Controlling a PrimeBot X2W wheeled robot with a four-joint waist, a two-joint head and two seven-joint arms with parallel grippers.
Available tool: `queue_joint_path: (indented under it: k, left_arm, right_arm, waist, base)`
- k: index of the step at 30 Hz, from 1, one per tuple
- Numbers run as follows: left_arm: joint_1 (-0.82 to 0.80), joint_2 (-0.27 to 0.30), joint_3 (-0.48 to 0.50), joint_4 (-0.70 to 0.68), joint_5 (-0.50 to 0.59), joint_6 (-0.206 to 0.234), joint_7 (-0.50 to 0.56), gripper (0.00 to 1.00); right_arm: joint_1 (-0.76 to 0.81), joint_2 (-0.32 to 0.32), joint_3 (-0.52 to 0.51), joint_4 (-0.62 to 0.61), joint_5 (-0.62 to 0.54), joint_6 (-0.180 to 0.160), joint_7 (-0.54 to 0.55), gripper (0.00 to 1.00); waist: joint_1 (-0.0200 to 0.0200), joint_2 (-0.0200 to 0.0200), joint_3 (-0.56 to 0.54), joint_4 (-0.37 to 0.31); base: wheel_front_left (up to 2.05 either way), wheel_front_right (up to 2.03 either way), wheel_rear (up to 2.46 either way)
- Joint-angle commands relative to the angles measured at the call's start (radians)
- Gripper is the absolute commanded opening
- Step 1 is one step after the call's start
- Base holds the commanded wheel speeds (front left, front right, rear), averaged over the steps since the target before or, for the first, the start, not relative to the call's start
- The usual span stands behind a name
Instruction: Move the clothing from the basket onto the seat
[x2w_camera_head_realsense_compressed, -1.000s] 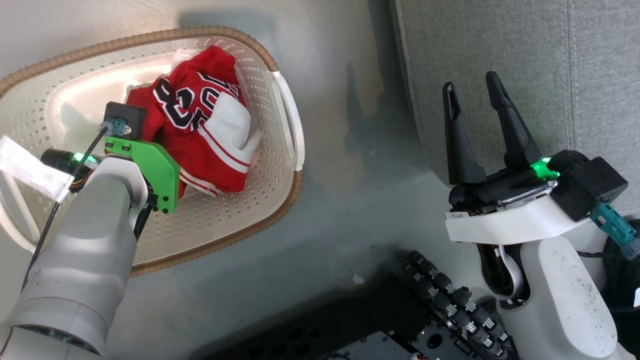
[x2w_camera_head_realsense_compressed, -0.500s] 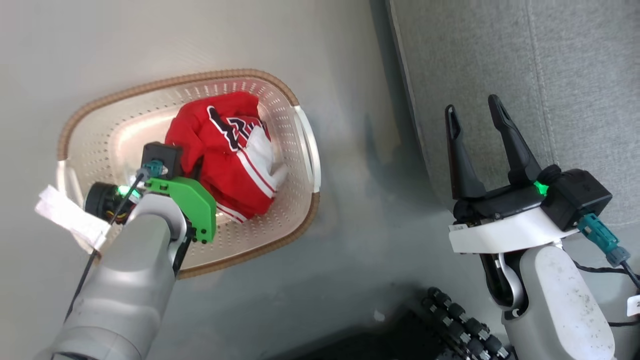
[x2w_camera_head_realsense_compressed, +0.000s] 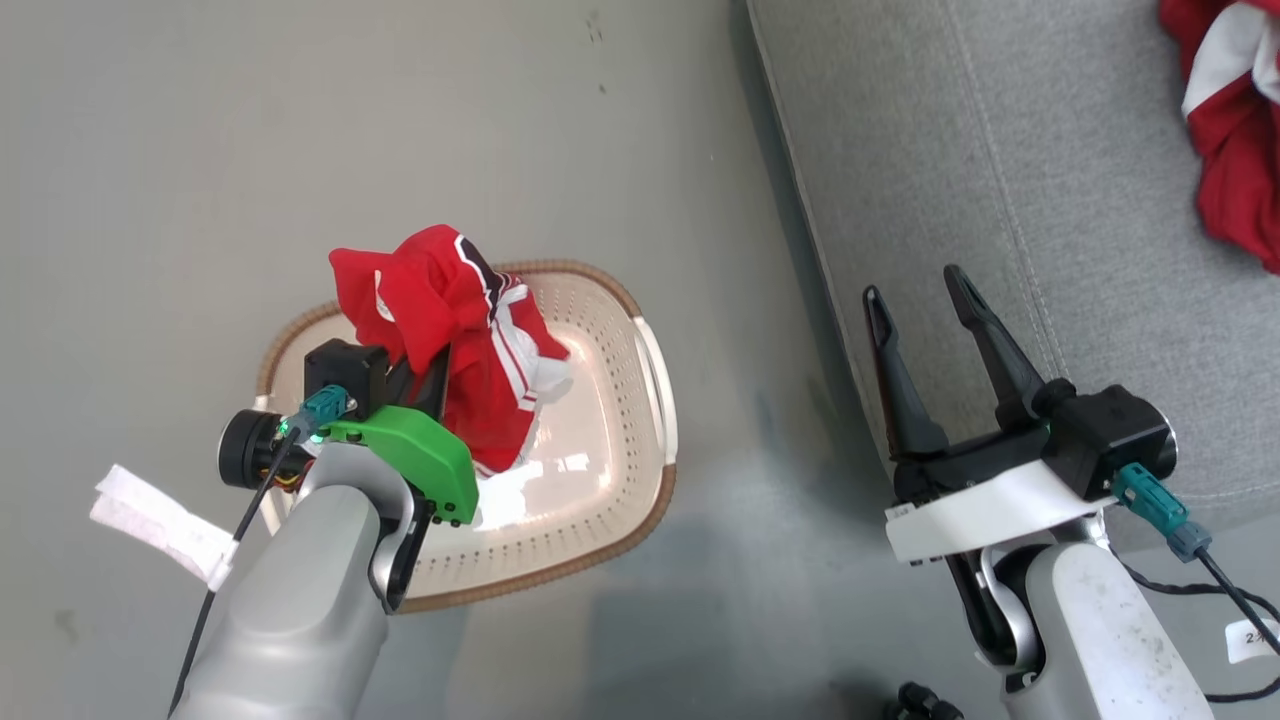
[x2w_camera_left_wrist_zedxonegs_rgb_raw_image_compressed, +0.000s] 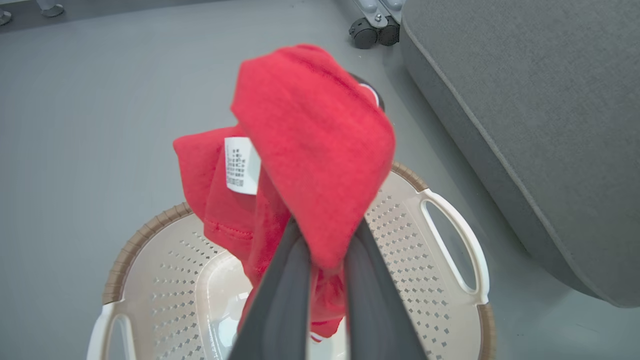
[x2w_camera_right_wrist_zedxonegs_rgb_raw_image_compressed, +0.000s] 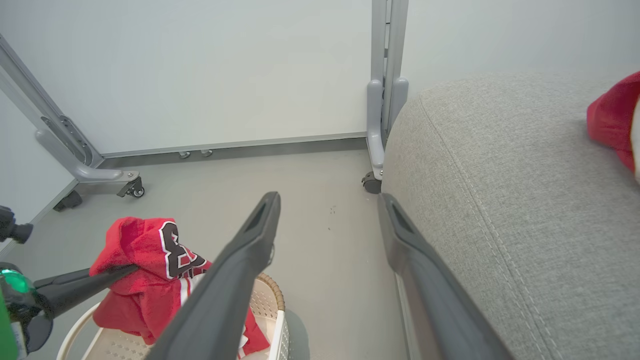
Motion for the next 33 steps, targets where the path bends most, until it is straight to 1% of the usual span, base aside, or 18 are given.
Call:
queue_joint_path:
  k: [1, 7, 15, 22, 26, 33]
  left_arm:
    - [0.032, 0.009, 0.015, -0.041, 0.014, 0.004, -0.006, 0.0]
    - [0.122, 0.014, 0.088, -0.236, 0.061, 0.002, -0.006, 0.0]
    - [0.233, 0.001, 0.188, -0.532, 0.137, -0.013, -0.005, 0.0]
    - [0.325, -0.03, 0.248, -0.764, 0.185, -0.033, -0.005, 0.0]
    - [0.384, -0.038, 0.258, -0.85, 0.209, -0.042, -0.005, 0.0]
    - [0.486, -0.05, 0.265, -0.934, 0.232, -0.046, -0.005, 0.0]
  right_arm:
    - [0.024, -0.005, -0.005, -0.003, -0.006, 0.0, 0.007, 1.0]
    - [0.073, -0.008, -0.019, -0.02, -0.01, 0.0, 0.042, 1.0]
    - [0.137, -0.007, -0.043, -0.057, -0.014, 0.0, 0.086, 1.0]
    - [0.185, -0.009, -0.046, -0.096, -0.019, 0.0, 0.127, 1.0]
    - [0.215, -0.011, -0.046, -0.112, -0.02, 0.0, 0.15, 1.0]
    - [0.272, -0.012, -0.042, -0.14, -0.022, 0.0, 0.181, 1.0]
  waist:
    - [0.0001, 0.0, -0.12, 0.047]
    - [0.0001, 0.0, -0.209, 0.077]
    - [0.0001, 0.0, -0.313, 0.108]
    - [0.0001, 0.0, -0.392, 0.126]
    - [0.0001, 0.0, -0.435, 0.134]
    - [0.0001, 0.0, -0.502, 0.136]
  base:
    - [0.0, 0.0, 0.0]
    - [0.0, 0.0, 0.0]
    - [0.0, 0.0, 0.0]
    - [0.0, 0.0, 0.0]
    - [0.0, 0.0, 0.0]
    - [0.0, 0.0, 0.0]
